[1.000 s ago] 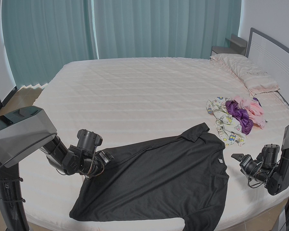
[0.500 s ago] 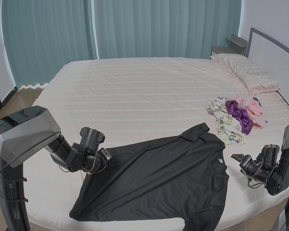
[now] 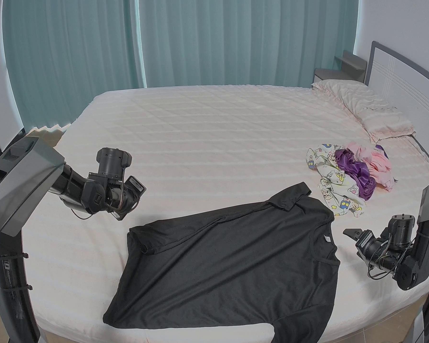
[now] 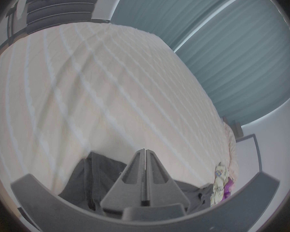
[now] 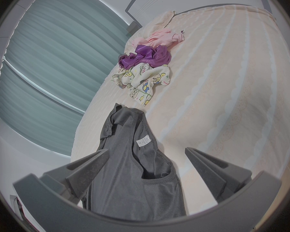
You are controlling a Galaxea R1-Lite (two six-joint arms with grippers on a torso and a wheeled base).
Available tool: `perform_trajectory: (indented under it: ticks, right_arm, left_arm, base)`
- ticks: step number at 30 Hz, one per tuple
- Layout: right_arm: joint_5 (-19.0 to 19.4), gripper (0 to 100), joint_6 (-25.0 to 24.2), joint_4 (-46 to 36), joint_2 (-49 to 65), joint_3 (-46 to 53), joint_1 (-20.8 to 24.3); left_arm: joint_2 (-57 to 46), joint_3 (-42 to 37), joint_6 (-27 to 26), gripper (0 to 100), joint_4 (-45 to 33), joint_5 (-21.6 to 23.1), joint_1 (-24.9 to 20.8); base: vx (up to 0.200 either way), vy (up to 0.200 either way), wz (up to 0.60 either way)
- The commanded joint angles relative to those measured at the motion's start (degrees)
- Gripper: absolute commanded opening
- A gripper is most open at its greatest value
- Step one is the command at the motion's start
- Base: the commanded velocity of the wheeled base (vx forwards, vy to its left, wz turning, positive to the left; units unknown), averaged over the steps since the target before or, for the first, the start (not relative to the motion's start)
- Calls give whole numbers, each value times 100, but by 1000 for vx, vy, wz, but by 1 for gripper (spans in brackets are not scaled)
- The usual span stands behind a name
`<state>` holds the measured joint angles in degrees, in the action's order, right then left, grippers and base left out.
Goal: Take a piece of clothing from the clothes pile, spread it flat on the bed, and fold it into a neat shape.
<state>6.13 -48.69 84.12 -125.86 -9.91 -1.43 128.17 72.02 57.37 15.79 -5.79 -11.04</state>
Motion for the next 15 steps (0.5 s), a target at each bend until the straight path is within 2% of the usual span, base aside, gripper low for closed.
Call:
perform_trajectory:
  ticks: [1, 3, 4, 6, 11, 15]
  right_arm:
    - [2, 100, 0, 8, -18, -2, -7]
    - [2, 100, -9, 0, -18, -2, 2]
    - [2, 100, -9, 0, -27, -2, 2]
    - [2, 100, -9, 0, -27, -2, 2]
    - [2, 100, 0, 17, -123, -2, 2]
    - [2, 100, 0, 35, -141, -2, 11]
  left_arm:
    - [41, 66, -6, 0, -366, 52, 164]
    - [24, -189, -15, 0, -366, 78, 23]
    - [15, -285, -15, 100, -366, 96, -29]
    - [6, -391, -15, 100, -357, 122, -73]
    - [-258, -1129, 2, 100, -295, 192, -513]
    - [-293, -1674, -15, 100, 162, 157, -750]
  base:
    - [0, 0, 0]
    - [0, 0, 0]
    - [0, 0, 0]
    - [0, 0, 0]
    - [0, 0, 0]
    - [0, 0, 0]
